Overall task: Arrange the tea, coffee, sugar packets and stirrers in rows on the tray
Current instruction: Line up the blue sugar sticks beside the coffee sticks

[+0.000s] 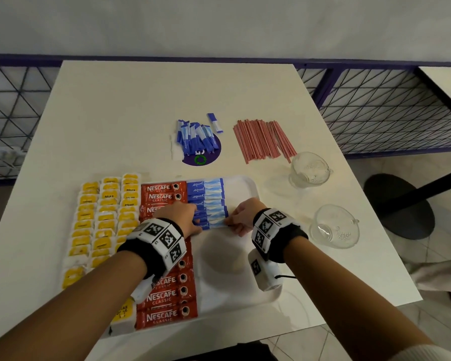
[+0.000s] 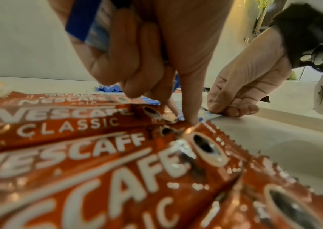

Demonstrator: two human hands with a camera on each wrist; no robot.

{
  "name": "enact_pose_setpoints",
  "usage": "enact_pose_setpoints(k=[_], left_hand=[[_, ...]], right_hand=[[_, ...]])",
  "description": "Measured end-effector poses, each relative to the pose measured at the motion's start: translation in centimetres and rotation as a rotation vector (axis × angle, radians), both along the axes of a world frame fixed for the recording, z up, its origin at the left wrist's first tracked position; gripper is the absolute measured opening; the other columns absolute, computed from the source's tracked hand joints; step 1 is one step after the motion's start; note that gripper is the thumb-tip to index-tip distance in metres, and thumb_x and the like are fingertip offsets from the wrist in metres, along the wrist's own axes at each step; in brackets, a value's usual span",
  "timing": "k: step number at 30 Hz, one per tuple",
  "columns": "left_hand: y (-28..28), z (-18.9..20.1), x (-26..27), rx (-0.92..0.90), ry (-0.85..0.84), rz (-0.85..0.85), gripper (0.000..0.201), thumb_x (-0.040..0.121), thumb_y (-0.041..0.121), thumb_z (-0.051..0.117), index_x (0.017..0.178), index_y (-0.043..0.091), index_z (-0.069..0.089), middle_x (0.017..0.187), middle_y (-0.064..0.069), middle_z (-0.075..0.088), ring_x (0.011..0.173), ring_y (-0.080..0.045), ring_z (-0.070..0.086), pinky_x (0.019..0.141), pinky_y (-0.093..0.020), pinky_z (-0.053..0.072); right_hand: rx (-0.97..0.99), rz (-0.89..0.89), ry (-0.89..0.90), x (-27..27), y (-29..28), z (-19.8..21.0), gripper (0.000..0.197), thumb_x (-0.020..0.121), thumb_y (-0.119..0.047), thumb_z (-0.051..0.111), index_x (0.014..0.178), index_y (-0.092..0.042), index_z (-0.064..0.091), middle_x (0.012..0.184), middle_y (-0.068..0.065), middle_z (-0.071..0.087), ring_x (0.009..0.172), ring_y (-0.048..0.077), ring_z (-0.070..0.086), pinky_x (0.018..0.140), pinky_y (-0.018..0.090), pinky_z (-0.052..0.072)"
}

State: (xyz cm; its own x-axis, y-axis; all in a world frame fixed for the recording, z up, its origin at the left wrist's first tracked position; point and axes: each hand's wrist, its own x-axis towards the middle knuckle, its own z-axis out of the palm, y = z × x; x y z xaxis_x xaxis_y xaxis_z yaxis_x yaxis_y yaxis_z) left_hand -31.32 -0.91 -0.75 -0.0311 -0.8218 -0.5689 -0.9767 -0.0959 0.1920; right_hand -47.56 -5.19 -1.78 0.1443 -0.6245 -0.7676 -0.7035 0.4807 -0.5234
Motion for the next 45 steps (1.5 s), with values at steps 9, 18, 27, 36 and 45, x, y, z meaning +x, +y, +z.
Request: enact_pose_setpoints(k=[9, 18, 27, 36, 45], left_hand=[[0.0, 0.8, 0.0, 0.040, 0.070, 0.010, 0.033, 0.085, 0.041, 0.062, 0.104, 0.015, 0.056, 0.105, -0.001, 0.061, 0.095, -0.018, 0.060, 0.084, -0.028, 0.048], [0.4, 2.6, 0.3, 0.132, 0.555, 0.145, 0.017, 0.084, 0.035, 0.064, 0.090, 0.019, 0.060, 0.077, 0.002, 0.058, 0.070, -0.011, 0.055, 0.055, -0.015, 0.040], [1.6, 3.4, 1.3, 0.328, 0.784, 0.455, 0.042, 0.096, 0.045, 0.038, 0.067, 0.016, 0.045, 0.041, 0.010, 0.036, 0.029, -0.002, 0.024, 0.032, -0.013, 0.021], [2.1, 3.6, 4.0, 0.122, 0.925, 0.618, 0.027, 0.095, 0.032, 0.045, 0.081, 0.011, 0.055, 0.050, 0.005, 0.051, 0.025, -0.002, 0.023, 0.027, -0.012, 0.018], [1.9, 3.2, 3.5, -0.014, 0.945, 0.626, 0.022, 0.090, 0.031, 0.056, 0.082, 0.012, 0.062, 0.034, 0.009, 0.030, 0.028, -0.004, 0.023, 0.031, -0.015, 0.021]], right_hand=[[-0.048, 0.068, -0.028, -0.8, 0.0, 0.5, 0.027, 0.077, -0.020, 0.074, 0.073, -0.013, 0.048, 0.065, 0.007, 0.058, 0.053, 0.015, 0.054, 0.050, 0.023, 0.052], [-0.303, 0.280, -0.328, 1.0, 0.4, 3.8, 0.013, 0.080, -0.013, 0.069, 0.085, -0.016, 0.057, 0.073, -0.001, 0.056, 0.057, 0.012, 0.053, 0.056, 0.019, 0.049], [-0.242, 0.203, -0.373, 2.3, -0.4, 3.8, 0.016, 0.085, -0.013, 0.065, 0.072, -0.014, 0.056, 0.065, 0.003, 0.057, 0.053, 0.009, 0.054, 0.057, 0.019, 0.050], [-0.107, 0.064, -0.422, 1.6, -0.3, 4.3, 0.012, 0.086, -0.012, 0.064, 0.076, -0.009, 0.058, 0.068, 0.004, 0.060, 0.051, 0.008, 0.055, 0.057, 0.021, 0.051], [-0.154, 0.217, -0.263, 1.5, 1.3, 4.4, 0.025, 0.081, -0.019, 0.070, 0.061, -0.016, 0.055, 0.059, 0.001, 0.047, 0.052, 0.012, 0.042, 0.055, 0.019, 0.039]])
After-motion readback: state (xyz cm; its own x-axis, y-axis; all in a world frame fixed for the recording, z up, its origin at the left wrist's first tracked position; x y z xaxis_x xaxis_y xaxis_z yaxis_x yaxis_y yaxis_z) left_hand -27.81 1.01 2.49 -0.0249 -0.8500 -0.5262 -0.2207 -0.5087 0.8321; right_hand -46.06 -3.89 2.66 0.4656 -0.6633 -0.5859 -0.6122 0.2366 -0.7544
